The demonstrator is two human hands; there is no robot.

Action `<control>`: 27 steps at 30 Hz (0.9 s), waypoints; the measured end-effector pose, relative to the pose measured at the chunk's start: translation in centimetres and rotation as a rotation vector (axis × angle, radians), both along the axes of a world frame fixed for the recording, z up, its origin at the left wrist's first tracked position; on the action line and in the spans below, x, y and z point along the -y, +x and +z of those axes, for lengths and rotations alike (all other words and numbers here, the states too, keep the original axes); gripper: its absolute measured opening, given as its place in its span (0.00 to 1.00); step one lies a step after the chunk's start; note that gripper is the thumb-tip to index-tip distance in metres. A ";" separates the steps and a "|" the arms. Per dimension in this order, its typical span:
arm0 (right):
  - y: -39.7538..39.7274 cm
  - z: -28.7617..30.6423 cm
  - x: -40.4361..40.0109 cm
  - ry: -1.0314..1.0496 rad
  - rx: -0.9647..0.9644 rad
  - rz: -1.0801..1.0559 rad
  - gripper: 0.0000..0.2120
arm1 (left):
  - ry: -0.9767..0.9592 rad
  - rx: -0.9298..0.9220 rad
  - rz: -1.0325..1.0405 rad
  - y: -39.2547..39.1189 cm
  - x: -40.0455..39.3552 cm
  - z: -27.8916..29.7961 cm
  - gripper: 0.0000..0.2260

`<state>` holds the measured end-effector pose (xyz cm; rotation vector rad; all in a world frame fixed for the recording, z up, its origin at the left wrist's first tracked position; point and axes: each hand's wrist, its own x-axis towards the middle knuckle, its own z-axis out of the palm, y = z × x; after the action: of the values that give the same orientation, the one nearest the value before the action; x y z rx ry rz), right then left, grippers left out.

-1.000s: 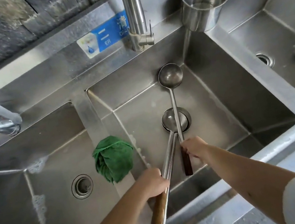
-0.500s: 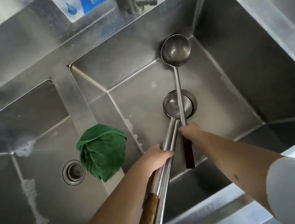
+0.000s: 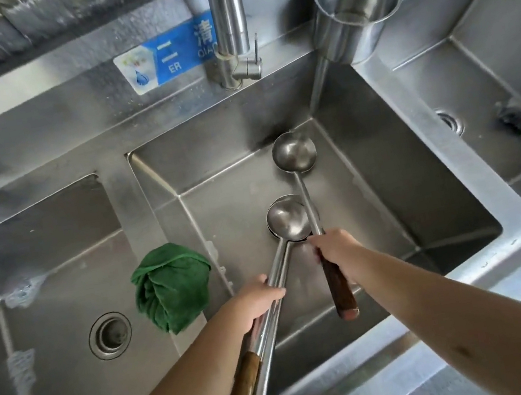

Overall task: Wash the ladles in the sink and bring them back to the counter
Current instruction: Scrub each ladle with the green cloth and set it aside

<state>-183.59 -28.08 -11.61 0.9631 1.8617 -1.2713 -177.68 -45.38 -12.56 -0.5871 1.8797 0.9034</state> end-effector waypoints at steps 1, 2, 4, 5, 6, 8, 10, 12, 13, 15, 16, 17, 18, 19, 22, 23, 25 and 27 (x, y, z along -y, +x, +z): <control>0.5 0.7 -0.2 0.032 0.010 0.019 0.12 | -0.012 -0.011 -0.020 0.1 -0.1 0.4 0.24; 1.3 1.6 -0.2 0.062 0.023 0.043 0.13 | -0.025 -0.032 -0.036 0.2 -0.1 0.6 0.24; 3.1 3.0 -0.4 0.089 0.075 0.096 0.12 | -0.041 -0.057 -0.051 0.6 0.0 1.3 0.26; 4.0 3.7 -0.4 0.094 0.097 0.111 0.10 | -0.039 -0.065 -0.049 0.9 0.1 1.8 0.28; 4.7 4.1 -0.4 0.101 0.116 0.131 0.09 | -0.034 -0.060 -0.044 1.0 0.1 1.9 0.30; 5.9 5.0 -0.7 0.112 0.109 0.191 0.09 | 0.001 -0.068 -0.026 1.5 0.3 2.5 0.33; 7.0 6.0 -1.0 0.095 0.067 0.210 0.10 | 0.016 -0.083 -0.017 2.0 0.5 3.2 0.33; 8.1 6.5 -1.2 0.089 0.029 0.196 0.10 | 0.028 -0.094 -0.020 2.4 0.6 3.7 0.32; 8.6 6.8 -1.1 0.093 0.030 0.203 0.10 | 0.040 -0.093 -0.023 2.6 0.7 3.9 0.32; 9.3 7.1 -0.6 0.099 0.036 0.220 0.11 | 0.066 -0.100 -0.031 2.9 0.6 4.3 0.32; 9.5 7.3 -0.2 0.095 0.048 0.223 0.11 | 0.073 -0.111 -0.037 3.0 0.6 4.3 0.31; 9.6 7.3 0.2 0.097 0.066 0.227 0.10 | 0.075 -0.120 -0.042 3.0 0.6 4.2 0.30; 9.6 7.2 0.7 0.102 0.092 0.225 0.10 | 0.077 -0.122 -0.043 3.0 0.6 4.2 0.30; 9.7 7.1 1.3 0.116 0.135 0.218 0.09 | 0.078 -0.123 -0.044 3.0 0.6 4.1 0.30; 10.4 6.6 2.4 0.117 0.232 0.216 0.05 | 0.076 -0.120 -0.050 3.0 0.8 3.5 0.27; 10.6 6.4 2.7 0.095 0.235 0.215 0.05 | 0.084 -0.118 -0.036 3.0 0.8 3.5 0.27; 11.3 6.3 3.0 0.036 0.209 0.188 0.09 | 0.098 -0.099 -0.010 3.0 0.9 3.3 0.28; 11.7 6.3 3.1 0.019 0.197 0.240 0.14 | 0.113 -0.076 0.004 3.0 0.9 3.1 0.32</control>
<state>-171.92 -31.20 -5.28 0.8145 1.7774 -0.9816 -174.68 -46.26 -9.47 -0.4941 1.8811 1.0397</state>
